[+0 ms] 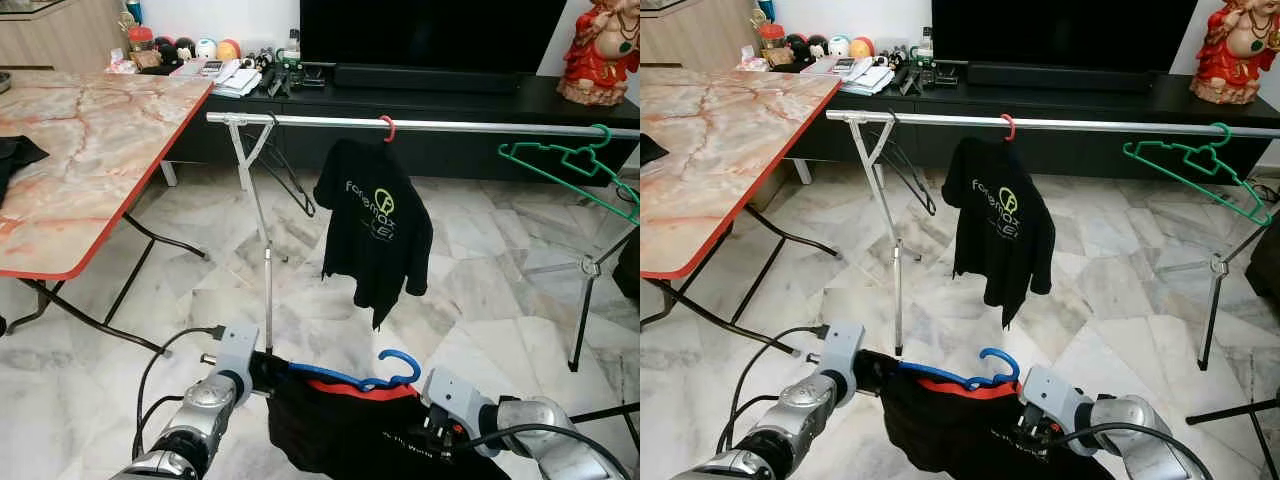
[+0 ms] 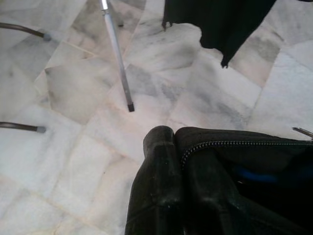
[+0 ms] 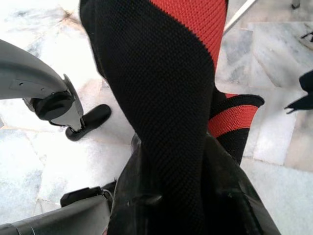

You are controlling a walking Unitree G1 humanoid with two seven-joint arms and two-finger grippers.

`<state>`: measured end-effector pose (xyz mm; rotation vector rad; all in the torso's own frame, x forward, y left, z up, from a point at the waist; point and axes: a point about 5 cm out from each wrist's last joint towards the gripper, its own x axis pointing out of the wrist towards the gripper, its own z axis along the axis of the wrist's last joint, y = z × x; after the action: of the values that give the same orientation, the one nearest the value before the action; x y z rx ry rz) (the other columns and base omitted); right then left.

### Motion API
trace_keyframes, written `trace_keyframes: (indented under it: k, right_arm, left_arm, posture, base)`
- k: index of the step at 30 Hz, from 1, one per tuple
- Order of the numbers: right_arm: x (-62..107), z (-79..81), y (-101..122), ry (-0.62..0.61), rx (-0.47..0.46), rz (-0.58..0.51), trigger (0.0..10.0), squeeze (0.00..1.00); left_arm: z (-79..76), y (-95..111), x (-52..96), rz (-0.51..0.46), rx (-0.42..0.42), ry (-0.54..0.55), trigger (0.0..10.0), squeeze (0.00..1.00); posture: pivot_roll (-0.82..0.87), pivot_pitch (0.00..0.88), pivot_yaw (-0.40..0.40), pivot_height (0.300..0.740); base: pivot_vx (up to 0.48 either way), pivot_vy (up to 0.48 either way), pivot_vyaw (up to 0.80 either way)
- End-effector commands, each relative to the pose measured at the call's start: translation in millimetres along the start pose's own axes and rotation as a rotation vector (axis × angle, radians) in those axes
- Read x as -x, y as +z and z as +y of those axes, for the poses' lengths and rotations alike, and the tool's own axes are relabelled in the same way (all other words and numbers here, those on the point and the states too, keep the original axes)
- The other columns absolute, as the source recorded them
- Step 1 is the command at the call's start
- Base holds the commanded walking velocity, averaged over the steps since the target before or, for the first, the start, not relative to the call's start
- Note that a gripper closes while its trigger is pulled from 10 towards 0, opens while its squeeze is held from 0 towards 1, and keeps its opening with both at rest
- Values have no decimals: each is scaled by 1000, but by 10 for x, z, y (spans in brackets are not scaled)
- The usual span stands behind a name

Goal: Hang hanger

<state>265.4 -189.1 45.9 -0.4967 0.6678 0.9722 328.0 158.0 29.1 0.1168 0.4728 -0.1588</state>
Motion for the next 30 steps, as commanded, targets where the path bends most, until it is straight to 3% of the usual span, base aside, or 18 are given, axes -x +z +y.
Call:
trace_keyframes:
  k: [1,6,12,14,18,24,25,26,27,28,29,30]
  right_arm:
    - [40,21,-47,12,7,23,10000,0]
    - [58,117,-40,97,36,28,10000,0]
    - [229,156,-65,167,85,56,10000,0]
    - [241,122,-67,128,87,51,10000,0]
    - [278,-1,-28,27,25,-6,10000,0]
    - [307,-50,-44,-9,12,6,10000,0]
    - [295,-55,-48,-14,11,9,10000,0]
    - [283,-57,-49,-16,10,11,10000,0]
    - [271,-56,-49,-17,12,16,10000,0]
    - [251,-53,-49,-18,16,24,10000,0]
    - [238,-52,-50,-19,18,27,10000,0]
    - [222,-52,-51,-20,19,29,10000,0]
  left_arm:
    - [70,-49,18,11,25,42,0,0]
    - [56,-145,29,65,12,69,0,0]
    - [276,-274,88,163,-14,218,0,0]
    - [296,-333,106,211,-16,224,0,0]
    - [201,-441,120,284,-111,100,0,0]
    - [19,-421,97,250,-157,-79,0,0]
    - [-39,-391,89,219,-183,-135,431,0]
    - [-71,-367,84,193,-208,-168,2784,0]
    - [-100,-347,83,174,-224,-200,10000,0]
    - [-124,-314,81,142,-257,-231,10000,0]
    - [-124,-295,80,125,-280,-238,10000,110]
    - [-118,-282,81,117,-294,-244,10000,671]
  posture:
    - [34,111,-31,740]
    - [32,114,-35,740]
    - [27,120,-38,740]
    - [26,120,-38,740]
    - [25,123,-38,740]
    - [26,126,-38,740]
    - [28,126,-39,740]
    - [29,127,-39,740]
    - [29,127,-39,740]
    - [28,127,-39,740]
    - [31,128,-39,740]
    - [31,128,-39,740]
  base:
    - [0,0,0]
    - [0,0,0]
    - [0,0,0]
    - [0,0,0]
    - [0,0,0]
    - [0,0,0]
    - [0,0,0]
    - [0,0,0]
    - [0,0,0]
    - [0,0,0]
    - [0,0,0]
    - [0,0,0]
